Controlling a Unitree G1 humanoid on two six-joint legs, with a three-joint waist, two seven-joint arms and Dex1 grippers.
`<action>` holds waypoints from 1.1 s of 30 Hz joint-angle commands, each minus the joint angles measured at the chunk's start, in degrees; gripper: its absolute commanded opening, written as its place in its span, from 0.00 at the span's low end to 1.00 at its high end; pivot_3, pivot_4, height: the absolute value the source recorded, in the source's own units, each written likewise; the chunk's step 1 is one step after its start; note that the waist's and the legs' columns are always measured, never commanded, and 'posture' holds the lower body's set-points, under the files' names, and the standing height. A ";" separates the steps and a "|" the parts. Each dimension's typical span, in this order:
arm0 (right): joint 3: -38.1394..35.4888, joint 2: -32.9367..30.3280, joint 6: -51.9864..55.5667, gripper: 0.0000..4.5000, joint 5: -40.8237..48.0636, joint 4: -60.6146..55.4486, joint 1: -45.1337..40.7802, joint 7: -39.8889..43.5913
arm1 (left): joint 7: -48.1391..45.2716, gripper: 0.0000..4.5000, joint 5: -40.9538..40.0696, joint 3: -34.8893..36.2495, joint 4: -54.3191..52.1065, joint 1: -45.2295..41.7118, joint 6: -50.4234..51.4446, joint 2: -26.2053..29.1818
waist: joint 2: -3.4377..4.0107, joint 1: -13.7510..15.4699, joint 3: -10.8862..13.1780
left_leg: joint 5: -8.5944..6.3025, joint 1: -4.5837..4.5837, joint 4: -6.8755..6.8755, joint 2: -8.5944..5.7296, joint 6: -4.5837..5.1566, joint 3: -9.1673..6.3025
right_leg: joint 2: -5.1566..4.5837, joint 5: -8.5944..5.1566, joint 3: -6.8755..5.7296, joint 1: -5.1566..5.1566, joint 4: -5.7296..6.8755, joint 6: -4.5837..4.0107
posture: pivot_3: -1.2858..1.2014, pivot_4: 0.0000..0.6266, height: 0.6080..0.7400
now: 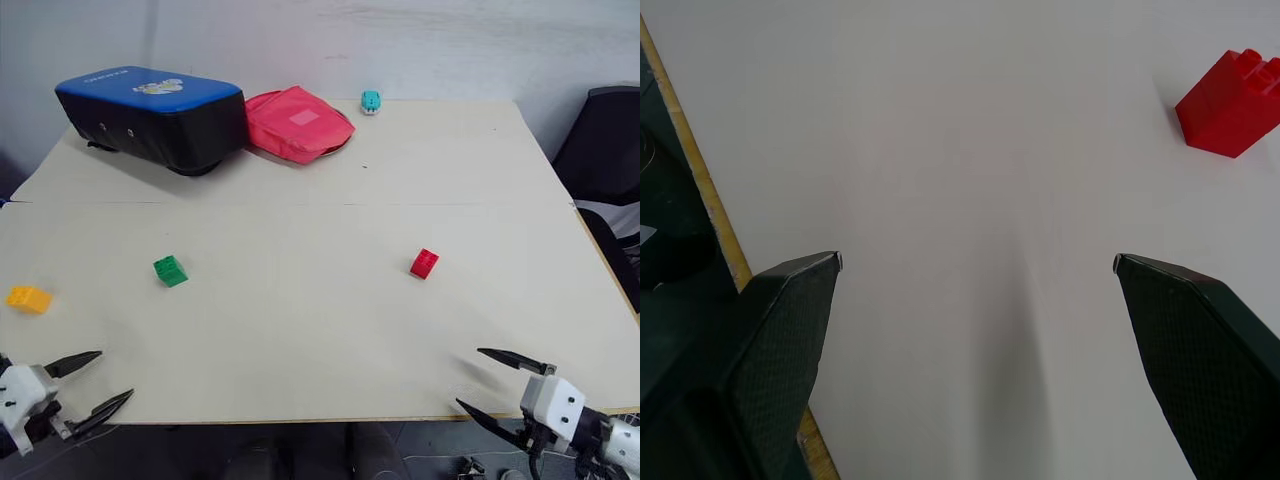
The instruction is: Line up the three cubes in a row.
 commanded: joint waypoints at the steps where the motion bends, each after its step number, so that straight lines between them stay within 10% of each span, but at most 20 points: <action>1: -0.29 0.85 -0.25 1.00 0.83 -1.45 0.00 -0.75 | -0.16 1.00 -0.75 0.38 -3.09 0.84 1.54 0.53 | 0.00 0.03 0.00 | 0.00 0.00 -0.01 0.00 0.00 0.00 | 0.01 0.00 0.00 -0.01 0.00 0.00 | 0.52 0.24 1.00; 21: -8.32 10.00 9.93 1.00 7.15 -0.86 0.13 -12.29 | 4.43 1.00 -21.09 -11.86 -26.75 -13.22 28.33 -1.45 | 0.11 0.12 -0.07 | 0.19 -0.05 0.07 -0.02 -0.37 -0.08 | 0.07 0.01 -0.03 0.03 0.06 0.02 | 0.52 0.24 1.00; 33: 7.49 3.80 16.34 1.00 1.89 24.44 -43.93 -0.55 | 3.59 1.00 -16.25 -18.30 -24.55 -18.08 27.02 -2.32 | 0.49 -1.16 0.11 | 0.36 0.01 0.50 0.00 -0.45 0.04 | 0.26 0.01 0.19 -0.14 0.51 0.04 | 0.52 0.24 1.00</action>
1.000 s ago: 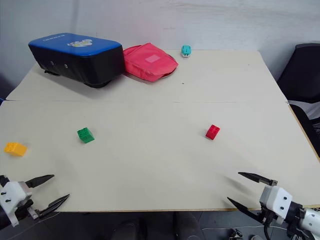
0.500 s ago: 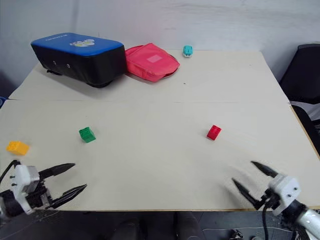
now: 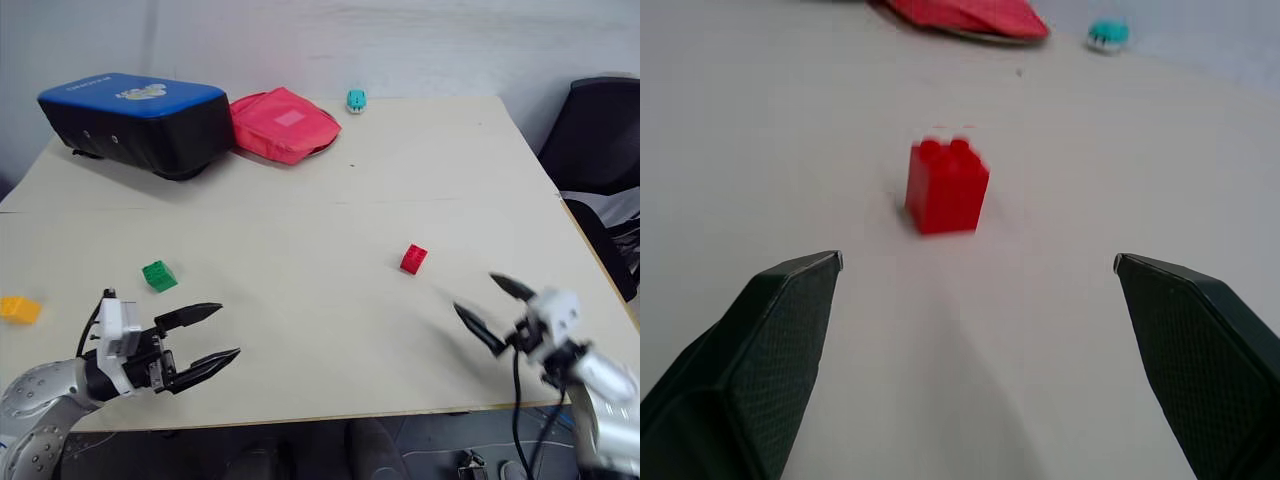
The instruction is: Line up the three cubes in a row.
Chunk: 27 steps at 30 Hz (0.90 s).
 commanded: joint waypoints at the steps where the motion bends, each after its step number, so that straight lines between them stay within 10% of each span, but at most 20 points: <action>1: 4.03 -0.95 -0.95 1.00 -3.25 10.81 -9.67 5.09 | -0.21 1.00 1.87 -0.84 0.96 -1.00 -1.76 -0.23 | 0.00 0.45 0.00 | 0.01 -0.04 0.02 0.00 -0.01 -0.08 | 0.02 -0.01 -0.05 0.00 -0.01 -0.01 | 0.52 0.24 1.00; 13: 13.76 1.42 4.42 1.00 -11.91 30.54 -30.14 10.50 | 1.03 1.00 2.30 -1.56 -1.02 -1.50 -0.29 0.45 | 0.03 0.51 0.02 | -0.04 -0.18 0.30 0.02 0.07 -0.05 | -0.13 -0.01 -0.09 -0.02 0.06 0.00 | 0.52 0.24 1.00; 23: 12.71 1.80 0.77 0.34 -11.51 30.58 -28.99 14.71 | 1.83 1.00 2.25 -0.92 -1.59 -2.33 0.26 1.91 | 0.03 -0.17 0.02 | -0.03 -0.17 0.30 0.03 0.05 -0.05 | -0.10 -0.01 -0.09 -0.02 0.11 0.01 | 0.52 0.24 1.00; 27: 12.41 3.03 3.43 0.33 -7.84 25.06 -30.60 19.30 | 1.27 1.00 1.50 -0.07 -0.77 -3.40 0.77 2.93 | 0.06 -0.26 0.04 | -0.03 -0.17 0.30 0.04 0.04 -0.04 | -0.09 -0.01 -0.08 -0.02 0.12 0.01 | 0.52 0.24 1.00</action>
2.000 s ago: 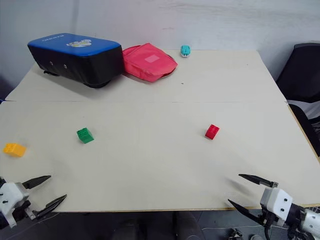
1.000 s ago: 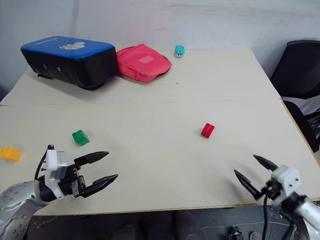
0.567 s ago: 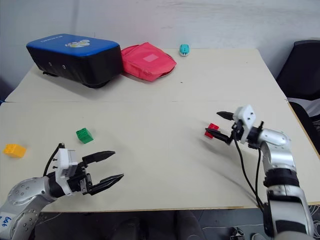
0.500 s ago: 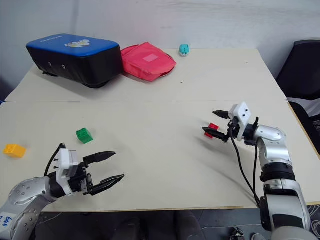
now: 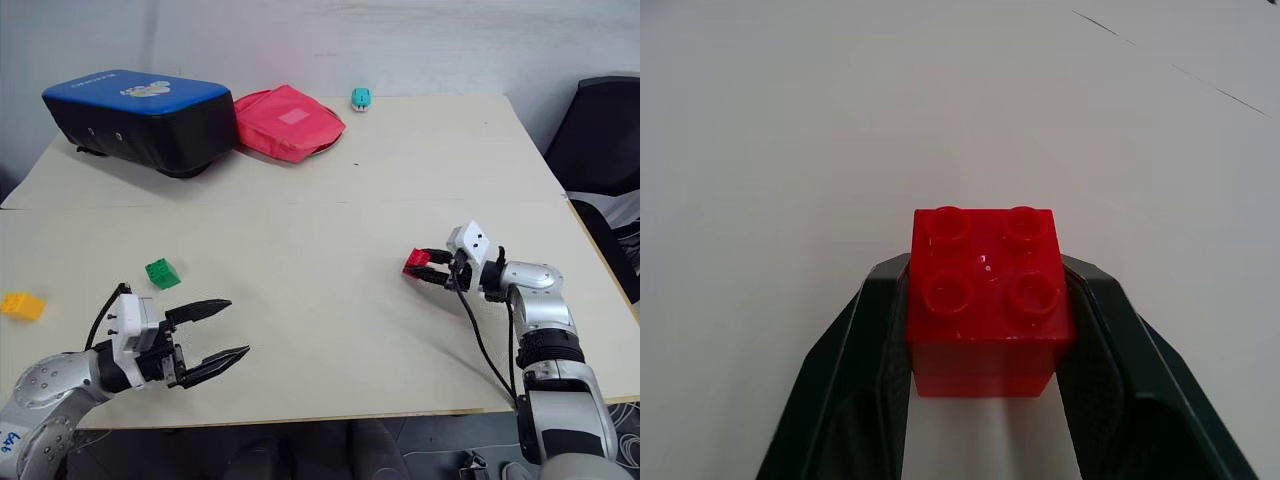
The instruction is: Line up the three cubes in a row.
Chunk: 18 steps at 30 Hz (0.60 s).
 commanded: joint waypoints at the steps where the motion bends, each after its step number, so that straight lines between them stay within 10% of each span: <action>1: 0.51 0.47 3.52 0.33 4.81 -10.24 -1.36 6.18 | -1.07 1.00 -0.70 2.31 -0.12 -0.45 0.05 1.39 | 0.03 -0.03 0.02 | 0.00 0.00 0.00 0.01 0.00 0.00 | 0.00 0.00 0.00 0.00 0.01 0.00 | 0.52 0.24 1.00; 7: 11.41 0.68 12.06 0.33 2.58 -34.01 5.47 8.03 | -1.61 1.00 -0.74 2.39 1.51 -1.01 0.27 1.50 | 0.07 0.17 0.04 | -0.04 -0.03 -0.04 0.08 -0.09 -0.15 | 0.00 -0.02 -0.11 -0.04 0.04 -0.01 | 0.52 0.24 1.00; 18: 16.17 2.87 10.81 0.33 -2.35 -33.31 9.27 2.48 | -1.39 1.00 -0.34 1.82 0.65 -0.70 0.67 1.56 | 0.06 0.22 0.05 | -0.06 -0.08 0.02 -0.01 -0.03 -0.15 | -0.06 -0.02 -0.12 -0.05 0.02 -0.01 | 0.52 0.24 1.00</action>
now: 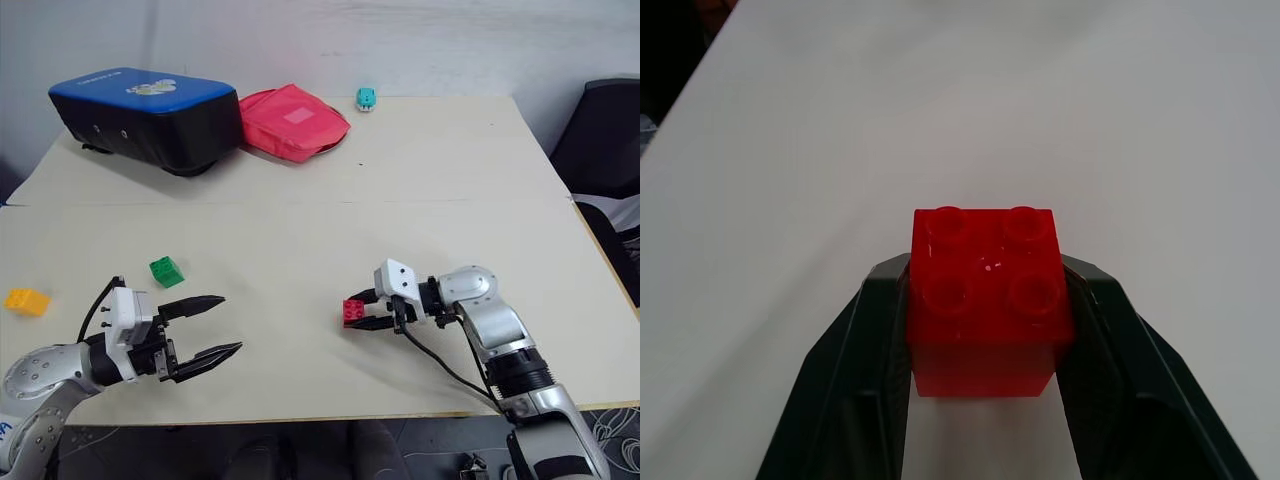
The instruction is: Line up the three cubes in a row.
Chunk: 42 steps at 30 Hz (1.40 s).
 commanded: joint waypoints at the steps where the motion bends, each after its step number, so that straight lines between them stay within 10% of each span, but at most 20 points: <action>1: 0.29 0.89 -1.91 0.33 -0.04 0.58 0.02 -0.06 | 0.20 1.00 -0.07 0.61 -1.37 -0.27 -0.09 0.05 | 0.00 -0.15 0.00 | 0.00 0.00 0.00 0.01 0.00 0.00 | 0.01 0.00 0.00 0.00 0.00 0.00 | 0.52 0.24 1.00; 7: -0.55 2.19 -4.14 0.33 1.02 3.37 -0.55 0.98 | 0.39 1.00 -0.25 1.68 -1.58 -0.18 0.27 0.48 | 0.00 -0.17 0.00 | 0.00 0.02 -0.01 0.02 -0.01 0.01 | 0.02 0.00 0.01 0.00 0.00 0.00 | 0.52 0.24 1.00; 15: -3.85 1.79 -8.01 0.99 6.67 3.23 0.04 5.54 | 0.86 1.00 0.43 5.29 -1.25 3.91 -0.76 -0.10 | 0.00 -0.19 0.00 | 0.00 0.01 -0.01 0.01 0.00 0.01 | 0.01 0.00 0.01 0.00 0.00 0.00 | 0.52 0.24 1.00; 28: -25.90 -1.34 -9.93 0.99 23.04 0.49 16.82 4.38 | 19.25 1.00 3.57 34.55 13.69 22.28 -18.00 -23.34 | -0.39 0.97 0.05 | -0.42 -0.09 -0.02 0.01 0.33 -0.04 | -0.06 -0.11 -0.05 0.17 -0.51 0.12 | 0.52 0.24 1.00; 34: -27.05 -0.53 -17.40 0.99 20.55 2.13 19.15 4.00 | 25.53 1.00 4.06 27.70 4.15 18.98 -13.34 -25.18 | -0.43 1.44 0.04 | -0.61 0.23 0.05 -0.09 0.86 -0.04 | -0.21 0.17 -0.04 0.64 -0.62 0.24 | 0.52 0.24 1.00; 42: -22.07 2.40 -18.83 0.99 20.76 -2.43 16.41 5.03 | 57.44 1.00 8.66 9.86 -5.84 -9.02 12.33 -30.40 | -0.32 1.68 -0.04 | -0.29 0.13 0.12 -0.04 0.31 -0.01 | -0.04 0.23 -0.02 0.53 -0.55 0.35 | 0.52 0.24 1.00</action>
